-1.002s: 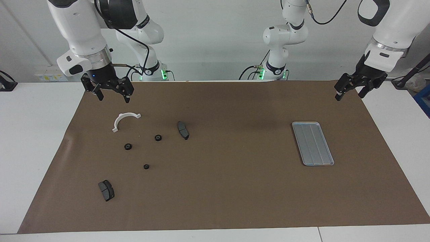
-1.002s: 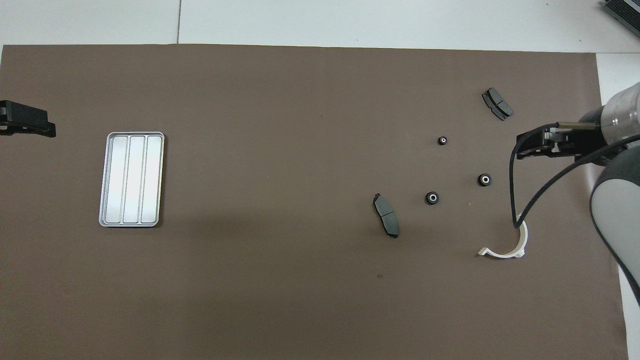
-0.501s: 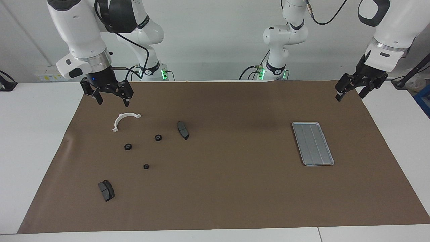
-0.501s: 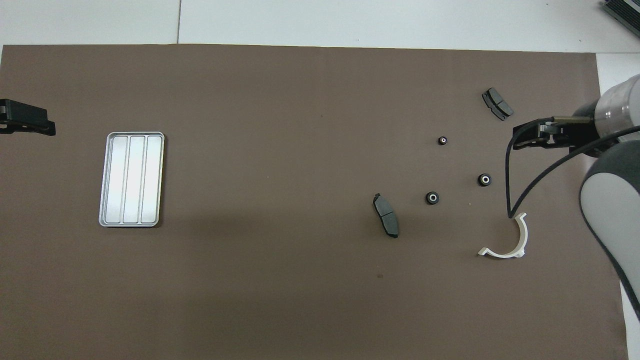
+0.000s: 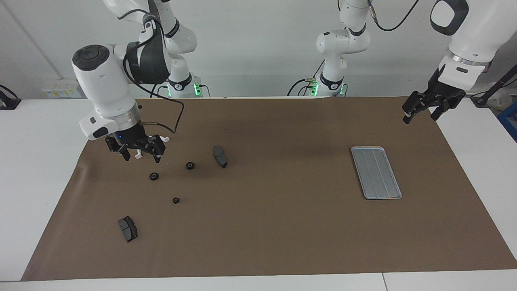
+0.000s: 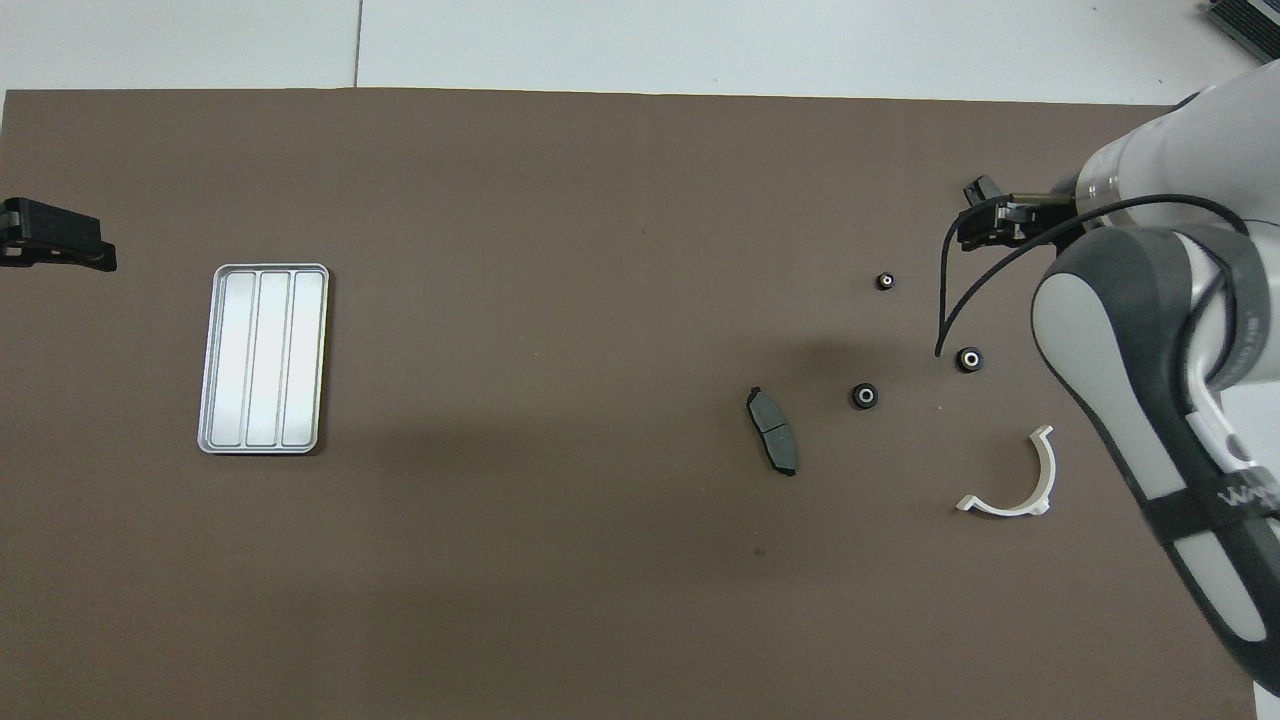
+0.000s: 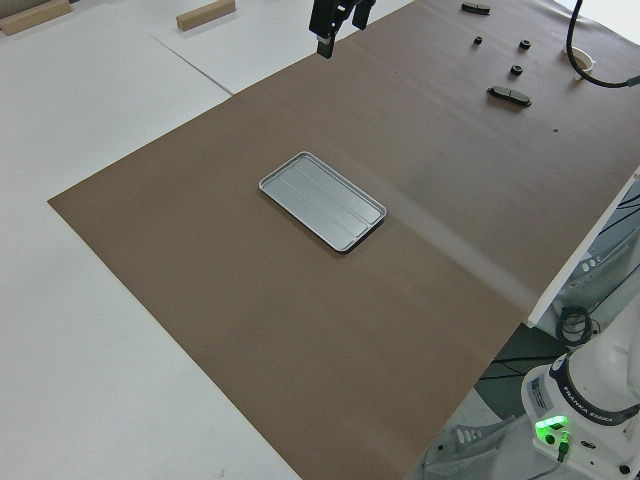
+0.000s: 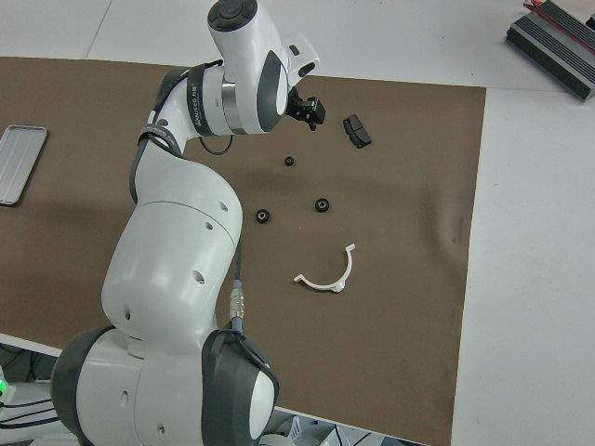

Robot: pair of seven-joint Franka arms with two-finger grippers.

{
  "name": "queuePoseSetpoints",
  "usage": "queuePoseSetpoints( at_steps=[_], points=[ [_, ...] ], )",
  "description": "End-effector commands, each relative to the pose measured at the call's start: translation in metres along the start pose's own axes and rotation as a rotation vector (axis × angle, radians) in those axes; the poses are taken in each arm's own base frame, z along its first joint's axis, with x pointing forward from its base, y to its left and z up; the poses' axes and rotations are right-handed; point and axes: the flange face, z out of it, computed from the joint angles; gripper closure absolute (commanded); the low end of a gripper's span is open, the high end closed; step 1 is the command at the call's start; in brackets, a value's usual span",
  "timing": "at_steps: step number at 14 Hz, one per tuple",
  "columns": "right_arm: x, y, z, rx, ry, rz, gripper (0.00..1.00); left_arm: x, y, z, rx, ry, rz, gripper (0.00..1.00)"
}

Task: Pick bearing gear from pile to tray
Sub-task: 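Grasp the black gear farthest from the robot with the right gripper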

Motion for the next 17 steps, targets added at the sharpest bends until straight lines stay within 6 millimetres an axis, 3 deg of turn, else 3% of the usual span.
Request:
queuePoseSetpoints(
  at_steps=[1, 8, 13, 17],
  points=[
    [0.005, -0.012, 0.020, -0.004, 0.014, -0.055, 0.00, 0.000, -0.004, -0.004, 0.013, 0.003, 0.038, 0.00],
    [0.005, -0.037, 0.098, 0.007, -0.006, -0.088, 0.02, -0.001, -0.001, -0.007, 0.009, 0.005, 0.070, 0.00],
    [-0.001, -0.038, 0.114, 0.006, -0.025, -0.093, 0.27, -0.002, -0.002, -0.005, 0.007, -0.006, 0.134, 0.00],
    [-0.017, -0.041, 0.134, 0.009, -0.028, -0.103, 0.31, -0.002, -0.003, -0.005, 0.007, -0.009, 0.134, 0.00]
  ],
)
